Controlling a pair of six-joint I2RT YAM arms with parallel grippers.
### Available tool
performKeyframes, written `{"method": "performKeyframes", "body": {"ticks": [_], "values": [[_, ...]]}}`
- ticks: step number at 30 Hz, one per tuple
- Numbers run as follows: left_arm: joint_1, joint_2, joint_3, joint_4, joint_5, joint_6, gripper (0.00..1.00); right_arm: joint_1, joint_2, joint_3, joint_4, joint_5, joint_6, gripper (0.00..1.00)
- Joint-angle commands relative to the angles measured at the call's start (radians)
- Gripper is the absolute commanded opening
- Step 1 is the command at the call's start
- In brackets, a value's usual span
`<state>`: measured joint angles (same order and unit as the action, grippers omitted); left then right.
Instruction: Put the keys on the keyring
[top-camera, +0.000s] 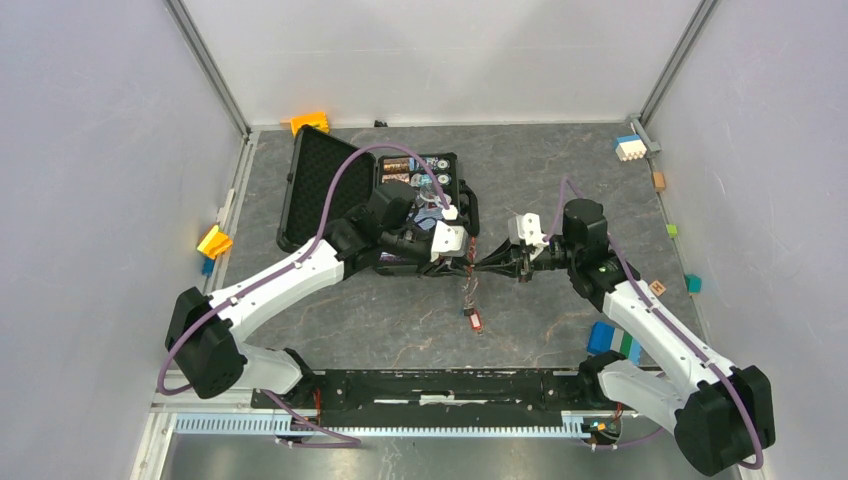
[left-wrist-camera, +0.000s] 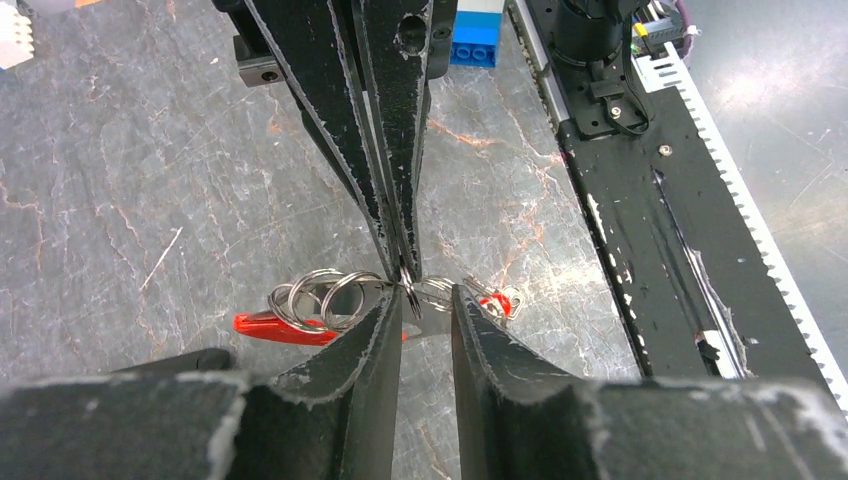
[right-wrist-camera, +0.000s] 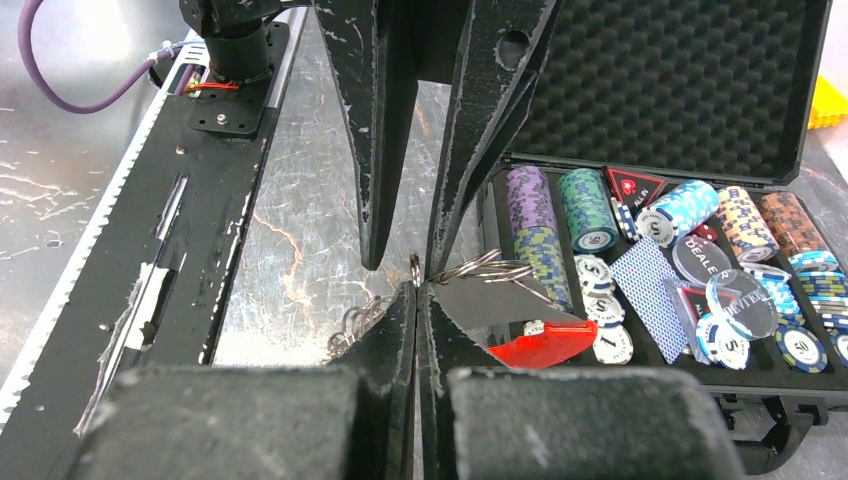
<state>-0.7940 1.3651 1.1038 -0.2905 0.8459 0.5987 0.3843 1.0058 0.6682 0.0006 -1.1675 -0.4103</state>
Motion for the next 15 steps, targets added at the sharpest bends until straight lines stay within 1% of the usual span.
{"method": "performKeyframes", "body": {"ticks": [1,6,10,15], "values": [[-0.004,0.002,-0.012,0.053,0.030,-0.031,0.31,-0.001,-0.017,-0.002,0.074,-0.007,0.036,0.00],[-0.004,0.013,0.007,0.054,0.009,-0.056,0.25,-0.001,-0.008,0.031,0.001,0.029,-0.027,0.00],[-0.005,0.042,0.039,0.053,-0.004,-0.087,0.21,0.000,0.002,0.072,-0.098,0.063,-0.076,0.00],[-0.009,0.071,0.061,0.048,-0.007,-0.102,0.18,0.004,0.011,0.106,-0.160,0.101,-0.104,0.00]]}}
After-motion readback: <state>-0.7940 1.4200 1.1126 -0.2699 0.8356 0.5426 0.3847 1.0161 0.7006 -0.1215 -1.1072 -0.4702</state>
